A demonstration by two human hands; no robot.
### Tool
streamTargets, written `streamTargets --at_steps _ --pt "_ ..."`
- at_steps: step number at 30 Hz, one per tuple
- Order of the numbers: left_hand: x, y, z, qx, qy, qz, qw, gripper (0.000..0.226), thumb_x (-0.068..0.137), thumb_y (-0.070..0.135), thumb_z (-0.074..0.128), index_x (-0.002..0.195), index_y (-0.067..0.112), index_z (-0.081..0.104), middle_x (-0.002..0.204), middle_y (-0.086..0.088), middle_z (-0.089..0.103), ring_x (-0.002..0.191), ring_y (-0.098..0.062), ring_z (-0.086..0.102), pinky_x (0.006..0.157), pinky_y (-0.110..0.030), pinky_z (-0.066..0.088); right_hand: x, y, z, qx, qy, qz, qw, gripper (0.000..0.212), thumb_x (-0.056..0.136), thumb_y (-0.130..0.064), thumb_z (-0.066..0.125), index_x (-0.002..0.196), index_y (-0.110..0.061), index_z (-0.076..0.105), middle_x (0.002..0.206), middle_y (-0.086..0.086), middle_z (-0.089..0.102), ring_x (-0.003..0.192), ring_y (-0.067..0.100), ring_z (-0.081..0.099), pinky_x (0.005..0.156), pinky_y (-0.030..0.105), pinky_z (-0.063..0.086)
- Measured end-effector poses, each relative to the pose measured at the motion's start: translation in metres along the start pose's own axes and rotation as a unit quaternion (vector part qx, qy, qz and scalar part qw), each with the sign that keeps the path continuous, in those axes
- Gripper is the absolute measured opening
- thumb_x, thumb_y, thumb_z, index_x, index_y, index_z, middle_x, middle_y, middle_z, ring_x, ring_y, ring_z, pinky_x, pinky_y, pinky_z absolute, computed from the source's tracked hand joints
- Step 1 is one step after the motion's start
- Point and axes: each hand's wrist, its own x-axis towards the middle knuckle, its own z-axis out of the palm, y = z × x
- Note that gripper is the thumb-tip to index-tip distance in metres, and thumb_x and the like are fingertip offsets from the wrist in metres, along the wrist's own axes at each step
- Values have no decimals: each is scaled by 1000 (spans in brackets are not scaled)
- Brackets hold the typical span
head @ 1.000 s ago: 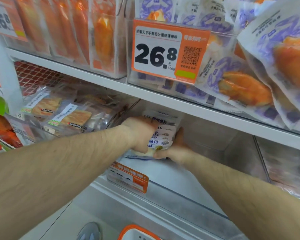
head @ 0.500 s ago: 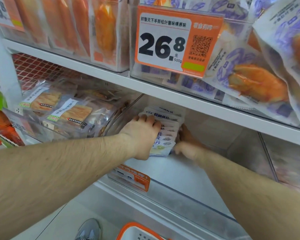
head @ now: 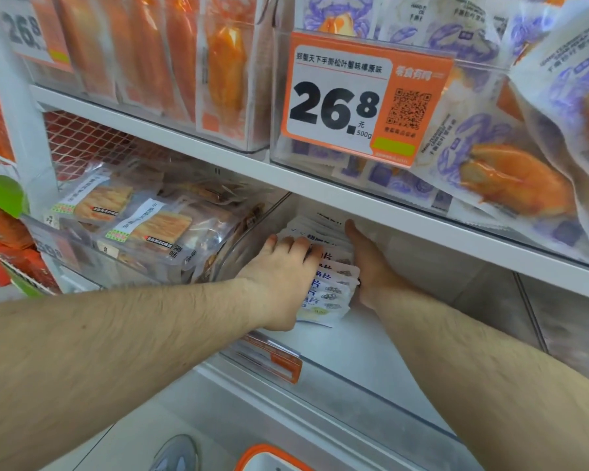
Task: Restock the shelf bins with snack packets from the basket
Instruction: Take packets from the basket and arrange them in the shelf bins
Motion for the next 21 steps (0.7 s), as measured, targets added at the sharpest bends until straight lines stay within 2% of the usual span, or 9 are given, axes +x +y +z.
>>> streamTargets --at_steps 2,4,7,9,11,15,17,19,21 --pt "-1 0 0 9 1 -2 1000 97 75 35 68 150 6 13 142 -19 24 134 -37 28 118 -53 16 -2 -1 0 -7 -2 -6 1000 66 78 -61 65 122 -12 66 110 14 73 101 34 71 96 51 52" --pt "-1 1 1 19 4 -12 1000 94 77 34 67 149 6 13 149 -23 12 142 -43 13 119 -56 12 -6 -1 -2 -6 -4 -25 1000 40 99 -42 52 121 -10 63 108 15 73 99 34 71 93 49 54" --pt "-1 2 3 26 -5 -11 1000 101 80 29 67 152 7 0 157 -22 -10 146 -45 -7 118 -62 10 -15 -7 -5 -18 -46 -48 998 18 101 -17 49 105 -12 66 92 10 75 79 26 72 77 38 55" --pt "0 1 2 17 -15 0 1000 105 81 25 69 153 8 -6 158 -19 -3 147 -41 -1 116 -65 14 -11 -16 -8 -103 -33 -49 993 16 98 -12 52 97 -17 66 81 4 73 67 20 67 66 31 48" --pt "3 2 2 24 -18 4 1000 105 80 24 71 153 8 -4 156 -19 8 145 -39 10 114 -65 19 1 -31 -9 -248 7 -47 968 20 96 -14 52 110 -16 65 93 8 70 77 22 61 72 33 45" --pt "11 3 0 32 -30 -3 999 102 80 25 72 152 7 3 149 -20 20 139 -39 22 111 -65 25 7 -63 -1 -521 -8 -12 853 34 101 -25 45 132 -16 53 122 6 57 107 26 55 89 42 54" --pt "15 3 -2 30 -33 -3 999 102 80 29 73 152 7 4 147 -20 24 138 -39 25 110 -65 27 3 -67 2 -574 -14 35 818 38 99 -30 53 135 -19 51 127 9 58 105 28 61 79 40 59" --pt "18 2 -3 33 -38 -6 999 104 80 30 74 153 6 3 148 -22 24 139 -41 25 110 -65 28 0 -62 2 -556 -9 51 830 39 100 -23 54 138 -15 50 127 15 60 99 29 66 76 37 61" --pt "22 3 -5 38 -45 -9 998 105 80 31 75 153 6 4 148 -23 24 139 -42 25 108 -65 30 -1 -56 1 -534 -16 28 845 35 103 -11 48 138 -5 50 129 19 60 103 28 64 89 34 55"
